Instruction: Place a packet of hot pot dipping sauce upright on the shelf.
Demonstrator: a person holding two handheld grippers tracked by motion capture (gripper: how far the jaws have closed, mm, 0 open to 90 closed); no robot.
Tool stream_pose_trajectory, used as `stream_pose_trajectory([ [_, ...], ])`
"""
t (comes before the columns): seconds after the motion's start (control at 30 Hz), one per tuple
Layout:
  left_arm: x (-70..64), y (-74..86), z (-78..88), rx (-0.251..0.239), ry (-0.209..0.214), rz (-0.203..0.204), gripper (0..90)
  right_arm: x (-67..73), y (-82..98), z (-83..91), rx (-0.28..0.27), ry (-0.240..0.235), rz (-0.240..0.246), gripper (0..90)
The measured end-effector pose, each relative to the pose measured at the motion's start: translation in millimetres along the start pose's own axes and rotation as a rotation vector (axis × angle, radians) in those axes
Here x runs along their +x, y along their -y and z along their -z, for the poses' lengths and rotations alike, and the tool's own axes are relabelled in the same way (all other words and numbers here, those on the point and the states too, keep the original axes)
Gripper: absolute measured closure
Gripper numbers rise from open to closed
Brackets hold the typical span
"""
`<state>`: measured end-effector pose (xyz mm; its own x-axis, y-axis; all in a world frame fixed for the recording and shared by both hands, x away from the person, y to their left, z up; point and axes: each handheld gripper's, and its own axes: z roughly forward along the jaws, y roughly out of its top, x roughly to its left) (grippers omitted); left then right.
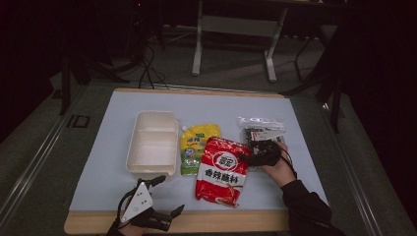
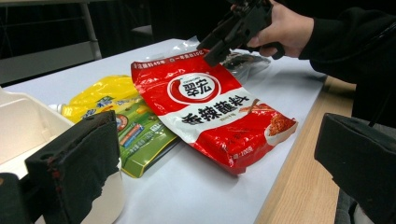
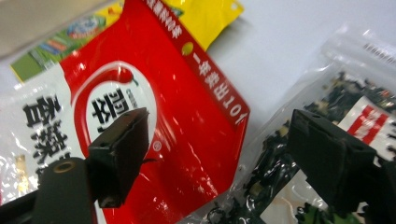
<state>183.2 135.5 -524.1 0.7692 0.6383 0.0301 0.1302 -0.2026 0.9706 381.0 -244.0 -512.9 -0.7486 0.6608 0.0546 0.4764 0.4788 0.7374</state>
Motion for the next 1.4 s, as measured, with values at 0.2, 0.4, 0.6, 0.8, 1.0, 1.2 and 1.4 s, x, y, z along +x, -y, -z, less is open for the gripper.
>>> stream_pose_trajectory([
  [0.2, 0.3, 0.2, -0.1, 0.001, 0.000, 0.000, 1.3, 0.8, 0.0, -2.4, 0.029, -0.017, 0.004, 42.4],
  [0.4, -0.2, 0.0, -0.3, 0.005, 0.001, -0.004, 1.4, 3.3, -5.4, 2.1, 0.041, 0.008, 0.042, 76.9],
  [0.6, 0.3, 0.1, -0.4, 0.003, 0.000, -0.001, 1.4, 5.9, -10.5, 9.6, 0.044, 0.009, 0.059, 87.8],
  [0.8, -0.5, -0.7, -0.4, 0.003, 0.000, -0.001, 1.3, 16.4, -17.8, 23.4, 0.011, -0.003, 0.088, 88.8],
  [1.0, -1.8, -3.6, 1.0, -0.006, -0.002, -0.008, 1.4, 31.0, -23.9, 39.1, -0.027, -0.019, 0.125, 89.1],
  [1.2, -4.4, -12.1, 3.1, -0.031, -0.010, -0.037, 1.4, 44.9, -30.5, 56.1, -0.061, -0.035, 0.170, 89.3],
  [1.4, -4.0, -26.9, 1.6, 0.012, 0.051, 0.002, 2.5, 59.5, -38.6, 79.5, -0.111, -0.057, 0.208, 89.4],
])
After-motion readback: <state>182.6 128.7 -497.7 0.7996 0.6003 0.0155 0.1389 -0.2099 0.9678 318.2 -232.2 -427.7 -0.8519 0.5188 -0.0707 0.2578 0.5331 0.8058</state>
